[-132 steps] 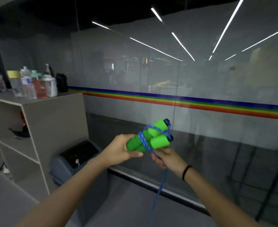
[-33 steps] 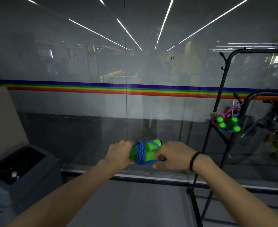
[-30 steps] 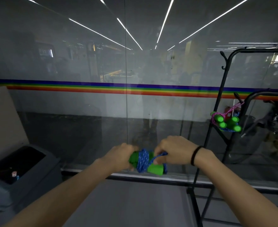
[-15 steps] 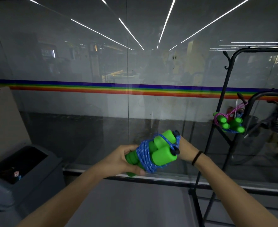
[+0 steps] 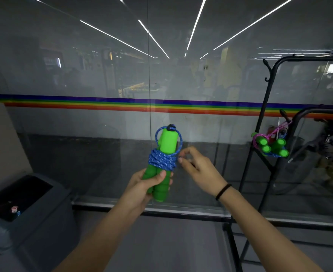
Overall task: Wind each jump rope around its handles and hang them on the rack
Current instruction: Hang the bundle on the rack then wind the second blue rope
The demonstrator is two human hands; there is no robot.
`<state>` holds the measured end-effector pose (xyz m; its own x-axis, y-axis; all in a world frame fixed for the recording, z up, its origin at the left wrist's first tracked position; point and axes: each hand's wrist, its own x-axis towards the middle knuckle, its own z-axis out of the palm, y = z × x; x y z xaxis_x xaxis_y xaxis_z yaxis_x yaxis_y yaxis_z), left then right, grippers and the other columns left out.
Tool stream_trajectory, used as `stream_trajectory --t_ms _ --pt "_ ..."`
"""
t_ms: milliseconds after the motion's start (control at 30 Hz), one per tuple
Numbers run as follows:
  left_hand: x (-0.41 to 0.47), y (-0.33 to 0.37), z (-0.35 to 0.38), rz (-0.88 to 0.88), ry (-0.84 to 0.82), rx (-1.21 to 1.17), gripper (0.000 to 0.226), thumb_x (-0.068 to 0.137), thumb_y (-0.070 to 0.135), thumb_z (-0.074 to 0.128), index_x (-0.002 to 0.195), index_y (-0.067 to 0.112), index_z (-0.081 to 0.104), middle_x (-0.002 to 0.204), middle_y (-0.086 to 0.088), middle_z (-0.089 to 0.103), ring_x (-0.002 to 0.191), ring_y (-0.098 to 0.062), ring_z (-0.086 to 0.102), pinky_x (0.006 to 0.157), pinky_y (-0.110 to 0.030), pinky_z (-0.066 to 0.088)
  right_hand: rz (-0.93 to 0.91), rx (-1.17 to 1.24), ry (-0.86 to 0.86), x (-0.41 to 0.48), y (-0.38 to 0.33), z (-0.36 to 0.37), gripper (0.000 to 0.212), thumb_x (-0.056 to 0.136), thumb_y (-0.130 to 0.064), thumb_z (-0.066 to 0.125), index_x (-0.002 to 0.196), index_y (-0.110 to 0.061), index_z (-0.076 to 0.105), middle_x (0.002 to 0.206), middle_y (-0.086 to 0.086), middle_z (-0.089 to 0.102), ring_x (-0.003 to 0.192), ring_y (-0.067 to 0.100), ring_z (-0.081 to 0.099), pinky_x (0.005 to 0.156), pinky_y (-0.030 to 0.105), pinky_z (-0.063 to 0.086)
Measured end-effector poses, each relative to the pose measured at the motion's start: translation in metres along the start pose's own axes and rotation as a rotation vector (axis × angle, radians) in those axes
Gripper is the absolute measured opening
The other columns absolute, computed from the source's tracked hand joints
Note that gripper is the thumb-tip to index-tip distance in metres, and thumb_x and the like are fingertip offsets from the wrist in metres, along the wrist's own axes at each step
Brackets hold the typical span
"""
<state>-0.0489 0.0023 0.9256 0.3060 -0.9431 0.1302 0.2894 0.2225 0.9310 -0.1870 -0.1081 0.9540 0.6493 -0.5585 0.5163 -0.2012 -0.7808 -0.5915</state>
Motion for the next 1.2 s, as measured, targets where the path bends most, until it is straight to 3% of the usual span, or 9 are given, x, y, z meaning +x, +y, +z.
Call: stream_trajectory --t_ms 100,233,333,433,567,767,900,1133,1200 --pt "0.000 0.001 0.007 -0.084 0.027 -0.124 0.029 0.071 0.019 0.063 0.093 0.000 0.065 0.076 -0.005 0.070 0.065 -0.015 0.064 0.063 -0.026 0.057 0.009 -0.102 -0.023 -0.005 -0.003 0.004 0.012 0.094 -0.024 0.048 0.100 -0.016 0.045 0.061 -0.014 0.049 0.052 -0.004 0.050 0.055 0.023 0.033" --pt "0.001 -0.001 0.012 -0.254 0.098 -0.226 0.028 0.064 0.021 0.066 0.087 0.004 0.065 0.068 -0.003 0.068 0.057 -0.011 0.064 0.058 -0.026 0.057 -0.032 -0.210 0.003 -0.013 -0.003 0.004 0.017 0.091 -0.029 0.053 0.100 -0.015 0.051 0.088 0.001 0.071 0.080 0.022 0.065 0.070 0.036 0.048" --pt "0.000 -0.006 0.015 -0.293 0.117 -0.106 0.035 0.057 0.022 0.075 0.087 0.007 0.065 0.066 -0.004 0.067 0.060 -0.016 0.065 0.060 -0.030 0.056 -0.079 -0.151 0.035 -0.013 -0.011 0.001 0.012 0.087 -0.024 0.060 0.095 -0.015 0.060 0.083 0.000 0.072 0.074 0.013 0.065 0.068 0.026 0.048" --pt "-0.001 -0.006 0.017 -0.256 0.127 0.098 0.039 0.058 0.028 0.078 0.090 0.008 0.068 0.071 -0.005 0.069 0.064 -0.019 0.067 0.058 -0.028 0.052 -0.094 -0.119 -0.008 -0.015 -0.020 -0.002 0.014 0.089 -0.019 0.058 0.101 -0.013 0.062 0.072 -0.004 0.067 0.066 0.009 0.062 0.066 0.017 0.046" --pt "-0.003 -0.002 0.019 -0.191 0.125 0.222 0.015 0.073 0.012 0.074 0.084 0.004 0.068 0.070 -0.010 0.068 0.058 -0.022 0.066 0.053 -0.026 0.053 -0.074 -0.038 0.130 -0.019 -0.022 -0.009 0.008 0.088 -0.017 0.058 0.087 -0.014 0.065 0.057 -0.009 0.062 0.060 0.007 0.060 0.058 0.007 0.041" --pt "0.012 0.002 0.015 -0.141 0.350 0.239 0.011 0.071 0.003 0.073 0.067 0.003 0.063 0.051 -0.005 0.057 0.039 -0.015 0.054 0.043 -0.022 0.050 -0.155 -0.165 0.134 -0.028 -0.023 0.002 0.018 0.088 -0.028 0.050 0.084 -0.012 0.059 0.055 -0.003 0.053 0.055 0.007 0.044 0.050 0.018 0.031" --pt "0.018 0.003 0.003 -0.131 0.361 0.346 0.020 0.065 0.002 0.077 0.058 0.007 0.059 0.046 -0.005 0.052 0.037 -0.016 0.046 0.041 -0.021 0.041 -0.213 -0.212 0.159 -0.031 -0.028 0.004 0.024 0.088 -0.032 0.043 0.084 -0.012 0.056 0.056 -0.011 0.041 0.057 0.005 0.038 0.050 0.019 0.027" --pt "0.012 0.004 0.013 0.096 0.383 0.747 0.039 0.037 0.053 0.076 0.050 0.019 0.063 0.045 0.009 0.056 0.045 0.000 0.051 0.048 -0.018 0.042 -0.248 -0.154 0.150 -0.030 -0.039 -0.002 0.019 0.088 -0.026 0.048 0.088 -0.013 0.063 0.075 -0.004 0.062 0.069 0.003 0.052 0.067 0.006 0.038" --pt "0.008 0.009 0.021 0.131 0.340 0.735 0.028 0.039 0.047 0.076 0.048 0.025 0.061 0.042 0.013 0.055 0.043 0.005 0.049 0.046 -0.014 0.041 -0.267 -0.211 0.121 -0.028 -0.040 -0.003 0.022 0.088 -0.026 0.048 0.090 -0.014 0.066 0.082 -0.001 0.064 0.078 0.010 0.057 0.074 0.016 0.044"
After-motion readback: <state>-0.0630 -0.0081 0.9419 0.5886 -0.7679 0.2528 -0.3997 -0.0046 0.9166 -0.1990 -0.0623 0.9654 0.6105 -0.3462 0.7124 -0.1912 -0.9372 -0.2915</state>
